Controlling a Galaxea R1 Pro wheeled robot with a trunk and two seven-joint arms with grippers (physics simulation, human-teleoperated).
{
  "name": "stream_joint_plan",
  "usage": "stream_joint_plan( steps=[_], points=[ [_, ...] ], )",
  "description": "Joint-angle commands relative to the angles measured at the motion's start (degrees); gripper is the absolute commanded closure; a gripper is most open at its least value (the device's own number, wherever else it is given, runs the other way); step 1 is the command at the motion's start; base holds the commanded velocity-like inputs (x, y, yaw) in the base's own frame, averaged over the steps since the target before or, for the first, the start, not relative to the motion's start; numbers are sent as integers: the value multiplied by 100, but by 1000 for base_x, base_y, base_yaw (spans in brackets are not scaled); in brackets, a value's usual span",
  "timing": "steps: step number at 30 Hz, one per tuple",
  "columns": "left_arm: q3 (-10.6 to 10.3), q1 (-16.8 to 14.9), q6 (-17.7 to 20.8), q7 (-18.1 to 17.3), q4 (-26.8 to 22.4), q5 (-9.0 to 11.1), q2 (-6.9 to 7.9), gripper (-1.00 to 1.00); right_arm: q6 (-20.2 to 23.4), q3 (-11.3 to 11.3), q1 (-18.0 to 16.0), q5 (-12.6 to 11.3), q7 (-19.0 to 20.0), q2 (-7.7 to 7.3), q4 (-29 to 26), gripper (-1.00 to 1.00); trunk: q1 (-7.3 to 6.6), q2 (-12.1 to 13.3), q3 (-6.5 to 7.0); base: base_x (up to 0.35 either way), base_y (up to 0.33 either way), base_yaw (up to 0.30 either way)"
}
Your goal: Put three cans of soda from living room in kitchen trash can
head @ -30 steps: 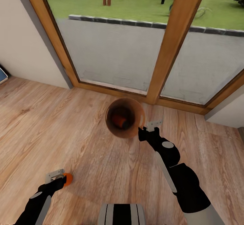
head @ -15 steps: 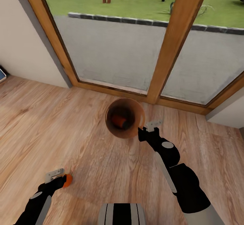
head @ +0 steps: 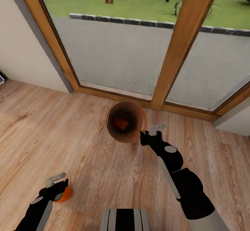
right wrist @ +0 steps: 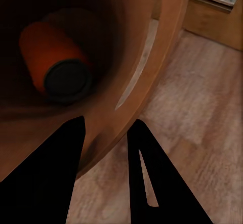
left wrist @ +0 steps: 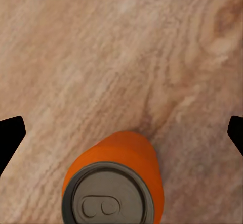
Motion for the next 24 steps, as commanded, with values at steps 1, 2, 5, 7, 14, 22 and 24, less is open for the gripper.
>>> stream_joint_plan(
  steps=[1,2,5,7,14,22,24],
  points=[
    [-1,0,-1,0,-1,1,0,-100,-7,4,-3,-29,12,1,-7,100,-1,0,1,6,0,0],
    [-1,0,-1,0,-6,3,0,-100,-7,8,-3,-29,12,2,-8,100,-1,0,1,4,0,0],
    [-3,1,-2,0,3,6,6,-100,-1,11,-3,-29,12,4,-23,100,2,-2,-22,2,0,0],
    [-4,1,-4,-1,15,6,8,-100,5,11,-3,-24,12,7,-38,100,7,-4,-66,0,0,0],
    [-6,1,-5,-7,32,5,7,-100,19,60,-17,-20,12,10,-52,100,25,-14,-221,0,0,0],
    [-14,3,-42,-9,38,-10,4,-100,27,63,-19,-20,12,12,-53,100,30,-16,-265,0,0,0],
    [-17,5,-45,-9,38,-10,4,-100,28,64,-19,-20,12,13,-53,100,30,-16,-265,0,0,0]
  ],
)
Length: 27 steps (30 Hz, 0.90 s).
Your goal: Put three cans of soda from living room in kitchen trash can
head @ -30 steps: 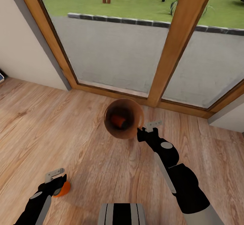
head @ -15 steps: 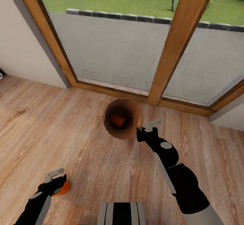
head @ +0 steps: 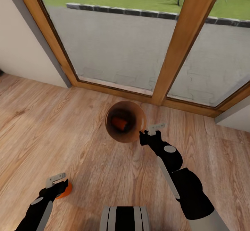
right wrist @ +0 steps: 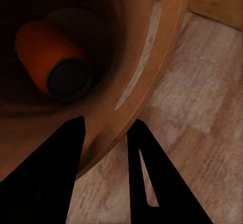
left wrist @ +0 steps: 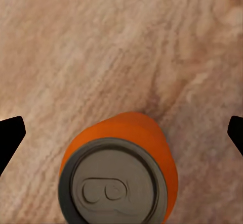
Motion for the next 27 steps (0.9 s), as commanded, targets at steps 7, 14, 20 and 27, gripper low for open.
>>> stream_joint_plan(
  steps=[7,14,20,27],
  points=[
    [-6,12,-5,0,1,-6,0,-100,-6,3,-3,-31,13,7,-6,100,10,-6,-88,0,0,0],
    [-8,13,-5,-4,1,-9,-3,-100,-6,3,-21,-31,13,5,-6,100,28,-15,-243,0,0,0],
    [-14,13,-5,-3,1,-10,-4,-100,-6,3,-28,-31,13,2,-6,100,30,-16,-265,0,0,0],
    [-18,13,-5,1,4,-10,-4,-100,-6,3,-30,-31,13,1,-6,100,30,-16,-265,0,0,0]
  ],
)
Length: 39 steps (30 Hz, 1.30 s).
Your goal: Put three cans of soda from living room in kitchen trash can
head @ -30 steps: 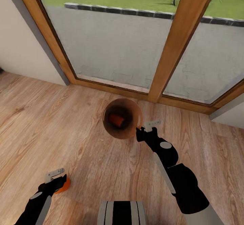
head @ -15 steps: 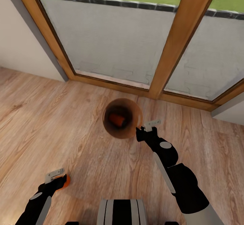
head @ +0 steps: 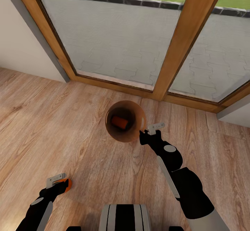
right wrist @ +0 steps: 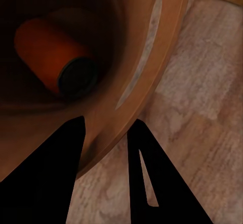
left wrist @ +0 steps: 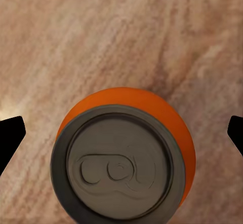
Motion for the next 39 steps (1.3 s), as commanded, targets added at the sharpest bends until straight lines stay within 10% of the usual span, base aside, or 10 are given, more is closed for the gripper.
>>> stream_joint_plan(
  steps=[1,16,17,39],
  points=[
    [-1,0,0,1,2,-2,0,-100,-7,3,-2,-33,11,3,-6,100,-1,0,1,0,0,0],
    [-23,0,8,6,15,-18,2,-100,-7,3,-3,-33,4,0,-6,100,-1,0,1,0,0,0],
    [-23,0,4,3,15,-18,1,100,-7,3,-3,-33,5,0,-6,100,-1,0,1,0,0,0],
    [-27,-9,-17,-3,205,0,0,100,-7,13,-3,-33,4,-1,-6,100,-1,0,1,0,0,0]
  ],
)
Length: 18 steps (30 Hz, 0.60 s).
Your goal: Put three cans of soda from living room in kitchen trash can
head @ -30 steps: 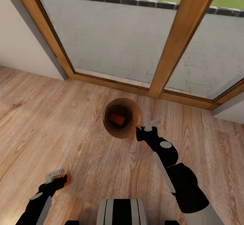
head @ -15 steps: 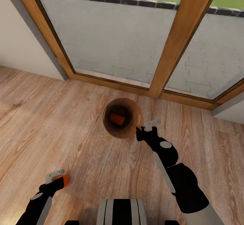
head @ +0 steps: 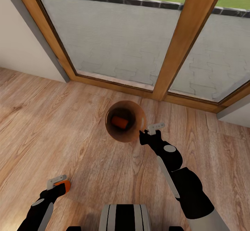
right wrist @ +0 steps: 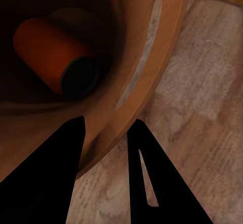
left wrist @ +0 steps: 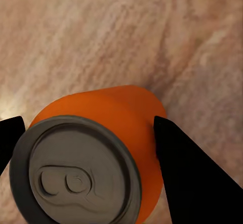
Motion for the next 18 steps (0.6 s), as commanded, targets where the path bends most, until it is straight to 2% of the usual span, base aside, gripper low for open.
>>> stream_joint_plan(
  steps=[1,6,18],
  points=[
    [1,3,5,-6,46,-8,-1,100,-7,4,-2,-34,12,1,-6,100,0,0,0,0,0,0],
    [-4,3,6,-11,36,-1,-1,100,-7,9,-2,-34,12,1,-6,100,0,0,0,0,0,0],
    [-5,3,13,-25,-10,0,-1,100,-7,10,6,-34,12,1,-6,100,-31,16,266,0,0,0]
  ],
)
